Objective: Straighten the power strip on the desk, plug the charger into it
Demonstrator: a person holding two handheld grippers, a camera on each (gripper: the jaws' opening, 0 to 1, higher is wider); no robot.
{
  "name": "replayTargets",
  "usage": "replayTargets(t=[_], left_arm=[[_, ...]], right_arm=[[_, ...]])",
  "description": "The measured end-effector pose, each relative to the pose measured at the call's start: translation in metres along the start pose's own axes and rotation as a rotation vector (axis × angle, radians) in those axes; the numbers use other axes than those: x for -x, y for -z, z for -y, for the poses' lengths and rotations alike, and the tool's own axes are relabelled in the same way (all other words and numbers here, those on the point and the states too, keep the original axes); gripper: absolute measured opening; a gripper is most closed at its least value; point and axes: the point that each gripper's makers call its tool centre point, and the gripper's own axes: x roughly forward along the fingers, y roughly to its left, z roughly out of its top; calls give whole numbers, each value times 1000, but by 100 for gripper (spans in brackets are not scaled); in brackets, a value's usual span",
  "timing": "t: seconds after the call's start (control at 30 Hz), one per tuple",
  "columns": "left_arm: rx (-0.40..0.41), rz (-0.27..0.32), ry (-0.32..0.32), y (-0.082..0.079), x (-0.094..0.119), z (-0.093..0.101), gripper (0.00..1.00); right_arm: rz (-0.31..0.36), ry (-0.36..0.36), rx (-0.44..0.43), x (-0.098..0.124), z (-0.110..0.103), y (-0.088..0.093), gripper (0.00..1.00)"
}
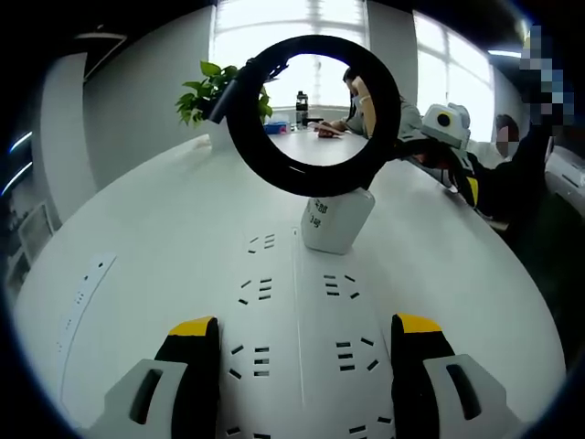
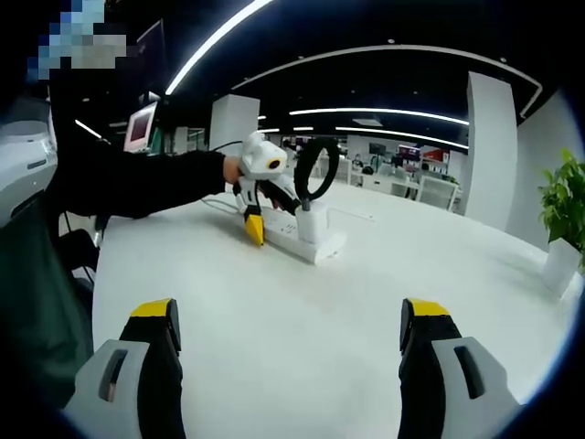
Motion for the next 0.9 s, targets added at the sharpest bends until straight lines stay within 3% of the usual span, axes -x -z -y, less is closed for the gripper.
replayTargets(t=[0.9], left_arm=[[-7, 13, 11, 11, 13, 18, 77]], right_arm=[[-5, -4, 32, 1, -9, -8, 98]])
